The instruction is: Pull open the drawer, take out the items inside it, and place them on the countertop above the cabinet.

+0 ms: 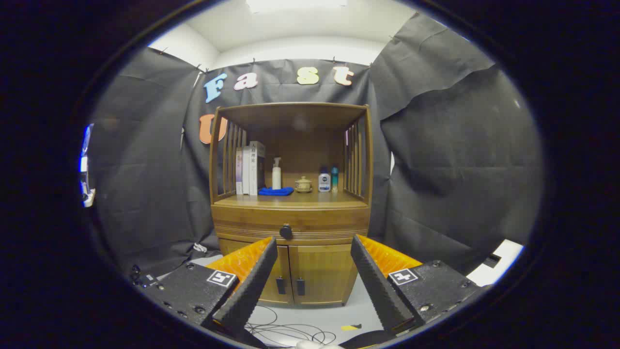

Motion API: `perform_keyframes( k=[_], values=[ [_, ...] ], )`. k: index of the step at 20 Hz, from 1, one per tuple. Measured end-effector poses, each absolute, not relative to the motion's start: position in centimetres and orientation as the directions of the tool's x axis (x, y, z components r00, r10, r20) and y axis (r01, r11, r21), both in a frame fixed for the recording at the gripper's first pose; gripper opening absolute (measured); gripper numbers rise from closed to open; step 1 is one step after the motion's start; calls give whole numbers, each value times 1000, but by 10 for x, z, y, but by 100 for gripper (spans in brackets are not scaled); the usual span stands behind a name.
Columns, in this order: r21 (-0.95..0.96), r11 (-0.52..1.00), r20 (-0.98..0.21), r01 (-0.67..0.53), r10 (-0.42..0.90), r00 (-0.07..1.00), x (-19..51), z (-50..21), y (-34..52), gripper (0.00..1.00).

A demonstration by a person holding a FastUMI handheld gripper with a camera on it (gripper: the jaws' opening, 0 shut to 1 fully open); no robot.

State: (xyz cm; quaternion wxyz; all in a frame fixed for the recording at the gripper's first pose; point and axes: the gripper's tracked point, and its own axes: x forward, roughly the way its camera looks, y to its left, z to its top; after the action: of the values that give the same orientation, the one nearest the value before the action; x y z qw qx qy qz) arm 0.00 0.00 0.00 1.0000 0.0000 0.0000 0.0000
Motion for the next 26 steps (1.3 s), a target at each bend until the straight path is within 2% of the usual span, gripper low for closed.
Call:
perform_keyframes(
  k=[18,26],
  values=[
    [-16,1000,5,-7,7,1000,4,3,6,100],
    [-39,999,36,-28,30,999,61,29,21,99]
  ],
)
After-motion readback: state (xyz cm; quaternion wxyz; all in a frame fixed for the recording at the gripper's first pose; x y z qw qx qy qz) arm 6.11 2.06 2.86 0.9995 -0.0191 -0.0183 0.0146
